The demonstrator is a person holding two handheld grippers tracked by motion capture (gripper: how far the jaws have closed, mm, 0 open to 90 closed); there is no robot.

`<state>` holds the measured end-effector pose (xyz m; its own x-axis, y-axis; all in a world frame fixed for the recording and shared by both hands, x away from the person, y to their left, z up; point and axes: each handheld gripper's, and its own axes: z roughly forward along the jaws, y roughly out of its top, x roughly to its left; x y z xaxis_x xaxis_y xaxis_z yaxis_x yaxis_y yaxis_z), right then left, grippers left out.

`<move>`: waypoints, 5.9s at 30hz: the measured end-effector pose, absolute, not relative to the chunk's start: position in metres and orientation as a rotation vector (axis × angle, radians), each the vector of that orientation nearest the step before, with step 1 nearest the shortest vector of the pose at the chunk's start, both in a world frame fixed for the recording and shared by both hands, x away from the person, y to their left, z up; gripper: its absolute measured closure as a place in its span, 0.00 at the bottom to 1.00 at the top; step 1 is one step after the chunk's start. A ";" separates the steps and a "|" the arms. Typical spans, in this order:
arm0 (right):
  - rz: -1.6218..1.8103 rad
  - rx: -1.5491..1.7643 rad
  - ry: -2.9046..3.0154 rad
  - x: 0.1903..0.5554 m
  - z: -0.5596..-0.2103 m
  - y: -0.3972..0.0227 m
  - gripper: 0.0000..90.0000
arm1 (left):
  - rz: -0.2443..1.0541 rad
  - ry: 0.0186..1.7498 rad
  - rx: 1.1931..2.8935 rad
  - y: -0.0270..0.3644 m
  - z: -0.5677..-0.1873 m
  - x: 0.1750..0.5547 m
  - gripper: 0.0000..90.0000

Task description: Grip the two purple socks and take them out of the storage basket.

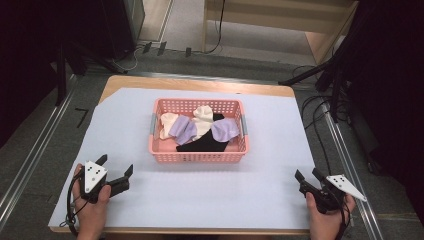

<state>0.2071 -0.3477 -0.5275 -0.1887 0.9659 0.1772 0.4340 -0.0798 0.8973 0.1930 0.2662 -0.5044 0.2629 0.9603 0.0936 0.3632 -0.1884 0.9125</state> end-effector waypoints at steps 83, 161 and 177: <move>1.305 1.336 1.866 0.316 -0.445 -0.145 0.52 | 0.878 1.238 1.714 0.268 -0.504 0.195 0.15; 1.205 1.259 1.914 0.344 -0.444 -0.114 0.97 | 0.865 1.239 1.728 0.268 -0.505 0.197 0.16; 1.393 1.144 1.742 0.324 -0.394 -0.136 0.97 | 0.866 1.240 1.725 0.269 -0.504 0.197 0.16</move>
